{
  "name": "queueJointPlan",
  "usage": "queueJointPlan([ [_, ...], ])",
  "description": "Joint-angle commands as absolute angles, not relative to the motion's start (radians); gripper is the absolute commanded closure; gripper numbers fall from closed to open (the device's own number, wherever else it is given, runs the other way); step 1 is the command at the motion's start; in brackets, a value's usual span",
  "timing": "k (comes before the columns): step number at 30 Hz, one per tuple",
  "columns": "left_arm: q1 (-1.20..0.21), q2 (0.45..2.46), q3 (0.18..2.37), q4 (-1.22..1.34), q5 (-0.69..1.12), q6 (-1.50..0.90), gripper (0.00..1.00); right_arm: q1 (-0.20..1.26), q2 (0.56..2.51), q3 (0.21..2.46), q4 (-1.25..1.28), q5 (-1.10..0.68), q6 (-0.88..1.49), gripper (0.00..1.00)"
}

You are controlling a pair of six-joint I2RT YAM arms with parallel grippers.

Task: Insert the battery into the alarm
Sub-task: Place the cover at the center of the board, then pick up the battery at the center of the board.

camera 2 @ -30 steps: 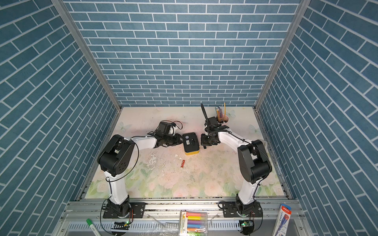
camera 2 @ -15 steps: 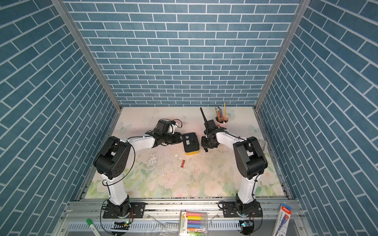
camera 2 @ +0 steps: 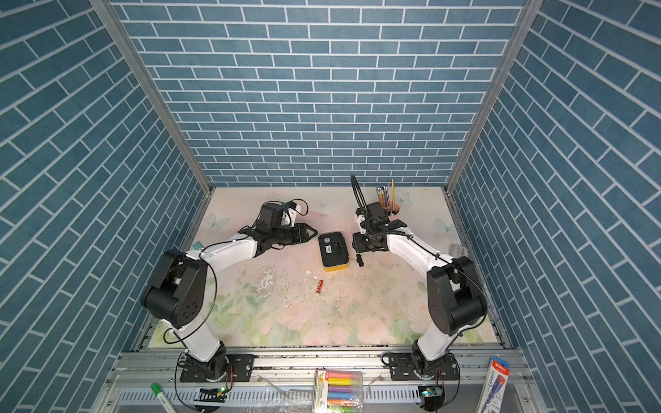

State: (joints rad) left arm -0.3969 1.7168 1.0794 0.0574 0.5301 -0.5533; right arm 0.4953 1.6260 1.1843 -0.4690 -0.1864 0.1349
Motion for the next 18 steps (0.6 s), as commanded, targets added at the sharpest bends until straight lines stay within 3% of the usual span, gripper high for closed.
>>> queueJointPlan([
  [1,-0.340,1.659,1.020,0.051,0.553,-0.563,0.47,0.546,1.572,1.110,-0.458,-0.228,-0.186,0.60],
  [3,-0.295,1.631,0.984,0.061,0.566,-0.580,0.46,0.571,1.550,1.070,-0.396,-0.233,-0.310,0.61],
  [10,-0.195,1.566,0.887,0.114,0.595,-0.633,0.46,0.647,1.604,1.088,-0.402,-0.536,-0.826,0.66],
  [18,-0.165,1.527,0.840,0.117,0.602,-0.642,0.46,0.741,1.802,1.245,-0.552,-0.544,-1.112,0.67],
])
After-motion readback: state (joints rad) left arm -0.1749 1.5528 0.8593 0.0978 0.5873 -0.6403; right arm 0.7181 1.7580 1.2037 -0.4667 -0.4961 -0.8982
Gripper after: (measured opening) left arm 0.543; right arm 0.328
